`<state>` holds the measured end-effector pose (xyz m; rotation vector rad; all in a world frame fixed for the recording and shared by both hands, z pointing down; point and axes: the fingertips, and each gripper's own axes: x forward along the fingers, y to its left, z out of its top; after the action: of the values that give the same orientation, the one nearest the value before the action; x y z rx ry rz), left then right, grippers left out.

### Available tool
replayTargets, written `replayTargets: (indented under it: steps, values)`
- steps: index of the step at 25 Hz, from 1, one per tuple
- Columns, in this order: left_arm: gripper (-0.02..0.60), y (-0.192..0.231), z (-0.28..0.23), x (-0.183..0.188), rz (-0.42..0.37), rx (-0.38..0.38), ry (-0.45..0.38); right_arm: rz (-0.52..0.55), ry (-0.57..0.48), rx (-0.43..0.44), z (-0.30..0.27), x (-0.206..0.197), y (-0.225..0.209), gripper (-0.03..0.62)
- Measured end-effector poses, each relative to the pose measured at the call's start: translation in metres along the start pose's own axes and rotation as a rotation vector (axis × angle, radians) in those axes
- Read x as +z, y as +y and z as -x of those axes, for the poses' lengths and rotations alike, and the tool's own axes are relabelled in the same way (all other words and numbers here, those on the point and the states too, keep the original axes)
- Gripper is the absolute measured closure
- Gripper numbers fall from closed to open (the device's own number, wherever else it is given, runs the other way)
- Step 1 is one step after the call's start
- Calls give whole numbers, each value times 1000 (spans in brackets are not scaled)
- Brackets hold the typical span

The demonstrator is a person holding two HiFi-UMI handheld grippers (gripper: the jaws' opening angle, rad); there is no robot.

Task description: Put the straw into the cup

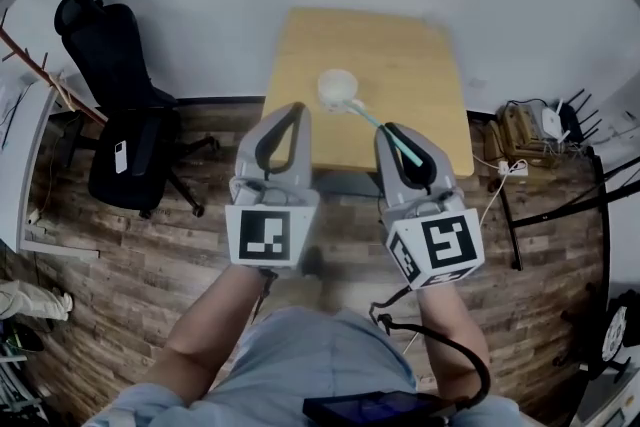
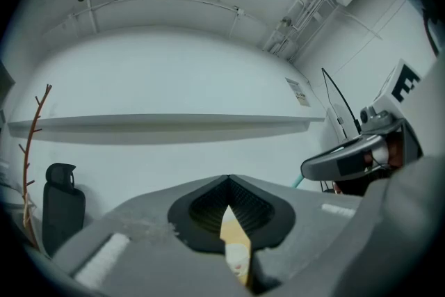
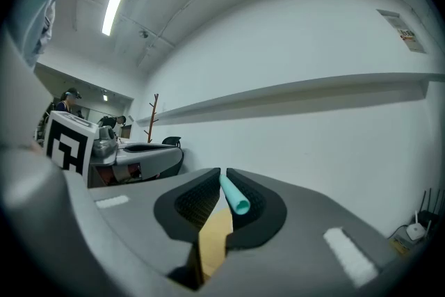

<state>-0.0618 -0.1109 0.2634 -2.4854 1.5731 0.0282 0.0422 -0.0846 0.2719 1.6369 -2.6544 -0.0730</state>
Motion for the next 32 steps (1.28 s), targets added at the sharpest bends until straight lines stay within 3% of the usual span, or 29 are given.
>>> replayTargets:
  steps: [14,22,32]
  values:
    - [563,44,-94,-18,5,-84,-21,6,-41,-82,-92,15,-45,562]
    - [563,47,-116,-27,11,-108,-13,7,-48,-108,-100,16,-60,562]
    - [563,44,-141,-36,7,-91,5,-21,-21,-78,-108,1,-77,562]
